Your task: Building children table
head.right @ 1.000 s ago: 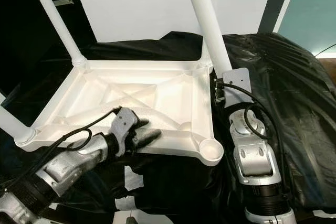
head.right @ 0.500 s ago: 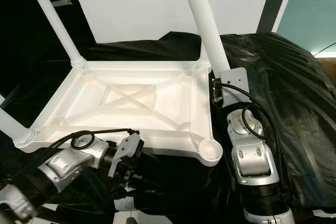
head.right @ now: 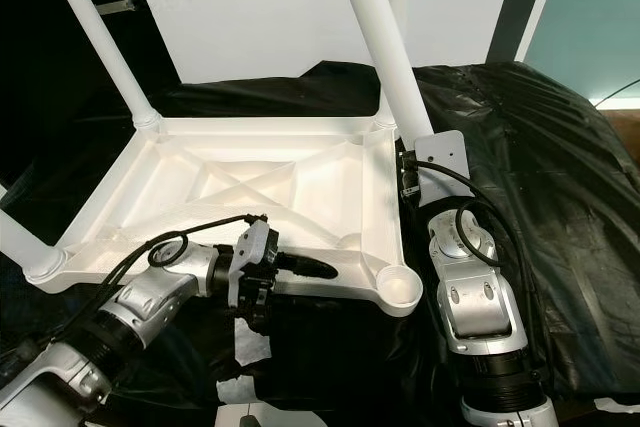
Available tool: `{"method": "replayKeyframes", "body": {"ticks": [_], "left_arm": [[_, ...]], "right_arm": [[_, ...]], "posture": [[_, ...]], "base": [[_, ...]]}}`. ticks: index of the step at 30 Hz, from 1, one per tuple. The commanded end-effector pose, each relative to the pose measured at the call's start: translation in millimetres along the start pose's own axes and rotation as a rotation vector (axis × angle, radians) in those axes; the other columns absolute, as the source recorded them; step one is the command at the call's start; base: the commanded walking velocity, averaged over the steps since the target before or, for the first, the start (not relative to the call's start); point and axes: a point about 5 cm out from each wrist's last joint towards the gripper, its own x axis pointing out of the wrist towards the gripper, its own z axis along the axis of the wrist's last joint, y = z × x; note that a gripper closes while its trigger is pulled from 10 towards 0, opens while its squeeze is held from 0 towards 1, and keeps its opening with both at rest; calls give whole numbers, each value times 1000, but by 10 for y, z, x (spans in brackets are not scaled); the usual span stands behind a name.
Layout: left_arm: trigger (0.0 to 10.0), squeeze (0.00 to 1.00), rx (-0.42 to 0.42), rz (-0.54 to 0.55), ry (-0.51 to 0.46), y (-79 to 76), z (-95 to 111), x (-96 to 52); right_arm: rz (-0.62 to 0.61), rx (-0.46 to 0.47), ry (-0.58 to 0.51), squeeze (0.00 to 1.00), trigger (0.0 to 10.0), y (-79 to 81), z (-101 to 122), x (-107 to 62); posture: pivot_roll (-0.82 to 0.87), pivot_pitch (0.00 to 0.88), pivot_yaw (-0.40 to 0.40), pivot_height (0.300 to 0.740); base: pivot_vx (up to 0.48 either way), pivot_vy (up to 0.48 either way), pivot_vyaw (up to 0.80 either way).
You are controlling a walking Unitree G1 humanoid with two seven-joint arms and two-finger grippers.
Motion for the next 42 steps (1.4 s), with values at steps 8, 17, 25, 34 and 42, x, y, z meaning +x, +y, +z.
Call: {"method": "replayKeyframes", "body": {"ticks": [8,17,25,34,42], "left_arm": [[10000,0,-68,92,169,20,-411,-22],[7412,0,-92,136,215,43,-526,17],[10000,0,-58,243,205,155,-487,236],[10000,0,-94,322,230,116,-633,370],[10000,0,-124,380,238,127,-678,345]], "right_arm": [[12,12,-39,0,10000,76,80,-6],[17,13,-35,0,10000,78,72,-27],[69,24,-50,0,10000,126,55,-106],[142,60,-72,0,10000,154,30,-241],[202,177,-33,0,10000,119,-118,-483]], "posture": [[-135,0,66,740],[-135,0,64,740],[-137,0,60,740],[-145,0,59,740],[-152,0,66,740]], "base": [[0,0,0],[0,0,0],[0,0,0],[0,0,0],[0,0,0]]}}
